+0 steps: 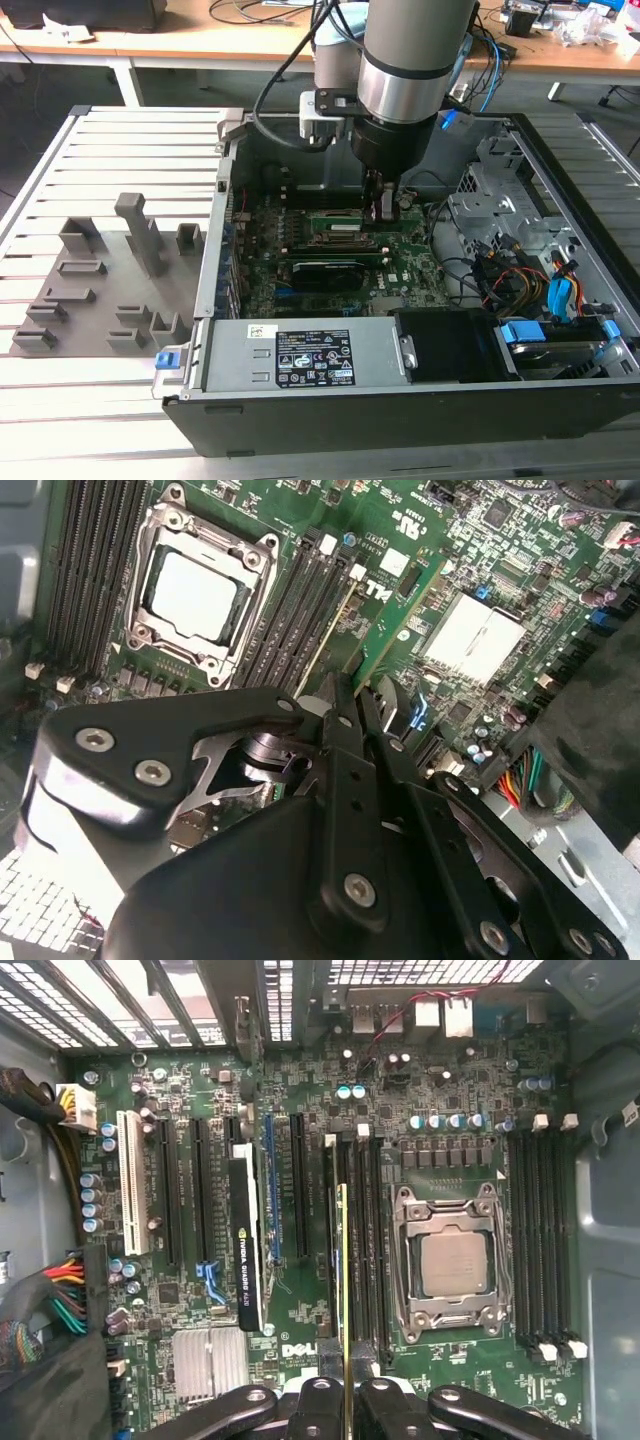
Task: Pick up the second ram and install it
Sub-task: 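Insert the second ram into the second slot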
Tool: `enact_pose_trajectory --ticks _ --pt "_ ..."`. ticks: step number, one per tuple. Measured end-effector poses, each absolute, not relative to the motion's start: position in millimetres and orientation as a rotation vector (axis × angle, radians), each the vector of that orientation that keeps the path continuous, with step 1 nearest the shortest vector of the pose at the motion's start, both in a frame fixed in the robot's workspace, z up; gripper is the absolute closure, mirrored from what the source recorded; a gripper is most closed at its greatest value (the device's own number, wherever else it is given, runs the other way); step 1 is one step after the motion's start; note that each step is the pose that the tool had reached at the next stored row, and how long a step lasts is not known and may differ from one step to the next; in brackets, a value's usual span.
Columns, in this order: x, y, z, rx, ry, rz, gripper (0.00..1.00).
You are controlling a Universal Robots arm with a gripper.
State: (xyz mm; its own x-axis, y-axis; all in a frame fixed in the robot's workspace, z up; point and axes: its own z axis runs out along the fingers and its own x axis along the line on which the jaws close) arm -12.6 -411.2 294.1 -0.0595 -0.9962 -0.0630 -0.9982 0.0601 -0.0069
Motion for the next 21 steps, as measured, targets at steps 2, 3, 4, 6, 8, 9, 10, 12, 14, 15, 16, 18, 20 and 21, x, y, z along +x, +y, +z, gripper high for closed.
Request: enact_pose_trajectory --ticks 2,3,4,6,8,9,10,12,14,15,16,18,20,21 --pt "-12.7 -411.2 290.8 -2.119 2.25 0.059 0.86" --pt "-13.3 -411.2 289.3 -2.119 2.25 0.059 0.86" --pt "-14.6 -411.2 288.5 -2.119 2.25 0.059 0.86" --pt "-22.6 -409.7 286.8 -2.122 2.247 0.059 0.86" --pt "-22.8 -406.9 285.3 -2.163 2.209 0.061 0.86" --pt "-22.8 -406.5 284.9 -2.184 2.187 0.061 0.86" --pt "-22.8 -405.8 284.5 -2.203 2.169 0.062 0.86" --pt "-22.8 -404.5 283.6 -2.204 2.169 0.062 0.86" --pt "-22.8 -403.8 282.9 -2.204 2.168 0.062 0.86" --pt "-22.8 -403.2 282.0 -2.204 2.169 0.062 0.86" --pt "-22.9 -402.2 280.0 -2.204 2.169 0.062 0.86" --pt "-22.9 -400.6 275.9 -2.204 2.169 0.062 0.86" --pt "-23.5 -398.5 271.3 -2.204 2.169 0.062 0.86" --pt "-24.7 -396.8 269.3 -2.204 2.169 0.062 0.86"
